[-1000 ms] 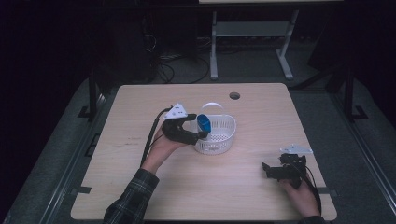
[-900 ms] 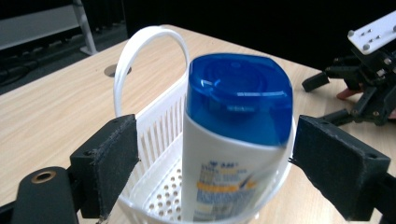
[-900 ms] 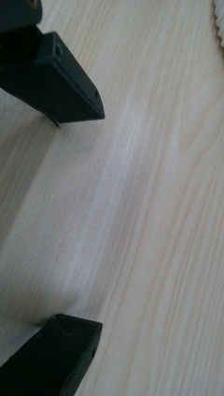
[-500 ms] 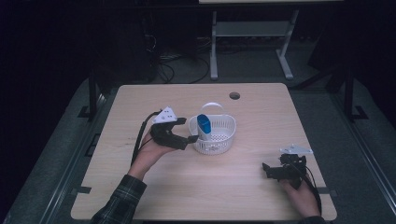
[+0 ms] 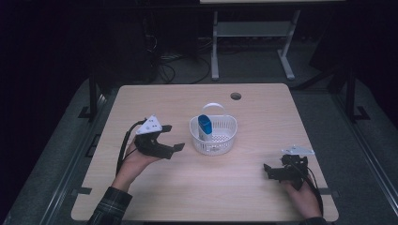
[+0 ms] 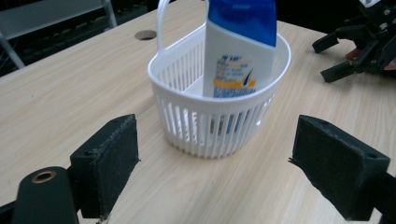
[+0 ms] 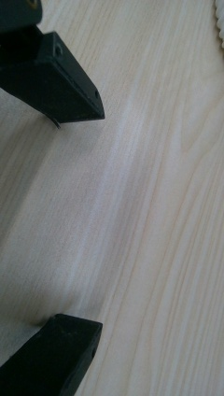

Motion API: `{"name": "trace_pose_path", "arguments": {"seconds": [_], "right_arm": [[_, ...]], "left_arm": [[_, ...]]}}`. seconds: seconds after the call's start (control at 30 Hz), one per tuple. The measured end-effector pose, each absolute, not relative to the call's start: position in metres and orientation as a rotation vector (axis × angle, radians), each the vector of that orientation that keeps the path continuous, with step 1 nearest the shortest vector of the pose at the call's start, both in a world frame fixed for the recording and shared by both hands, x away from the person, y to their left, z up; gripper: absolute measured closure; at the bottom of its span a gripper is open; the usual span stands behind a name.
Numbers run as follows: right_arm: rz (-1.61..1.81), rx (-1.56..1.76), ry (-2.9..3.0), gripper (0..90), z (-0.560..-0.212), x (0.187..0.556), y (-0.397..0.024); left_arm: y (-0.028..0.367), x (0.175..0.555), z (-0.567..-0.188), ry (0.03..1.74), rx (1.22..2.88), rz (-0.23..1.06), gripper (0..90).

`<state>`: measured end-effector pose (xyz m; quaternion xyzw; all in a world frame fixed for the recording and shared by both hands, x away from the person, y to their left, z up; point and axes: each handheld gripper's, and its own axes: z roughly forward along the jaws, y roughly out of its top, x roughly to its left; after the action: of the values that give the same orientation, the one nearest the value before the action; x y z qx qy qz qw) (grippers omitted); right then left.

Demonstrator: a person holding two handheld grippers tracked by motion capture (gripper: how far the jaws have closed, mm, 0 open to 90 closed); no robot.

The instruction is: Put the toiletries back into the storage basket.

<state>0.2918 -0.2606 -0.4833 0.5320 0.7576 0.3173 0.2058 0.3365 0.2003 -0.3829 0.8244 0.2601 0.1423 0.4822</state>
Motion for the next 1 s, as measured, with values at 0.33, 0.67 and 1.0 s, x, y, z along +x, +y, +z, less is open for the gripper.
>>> {"name": "trace_pose_path", "arguments": {"seconds": [0.33,0.67,1.0], "right_arm": [[0.884,1.483,2.111,0.7,-0.483,0.292,-0.261],[0.884,1.483,2.111,0.7,-0.483,0.292,-0.261],[0.884,1.482,2.111,0.7,-0.483,0.292,-0.261]], "left_arm": [[0.222,0.324,-0.4,0.682,2.058,0.376,13.9],[0.242,0.309,-0.416,0.725,2.101,0.388,13.9],[0.259,0.296,-0.427,0.771,2.132,0.389,13.9]]}}
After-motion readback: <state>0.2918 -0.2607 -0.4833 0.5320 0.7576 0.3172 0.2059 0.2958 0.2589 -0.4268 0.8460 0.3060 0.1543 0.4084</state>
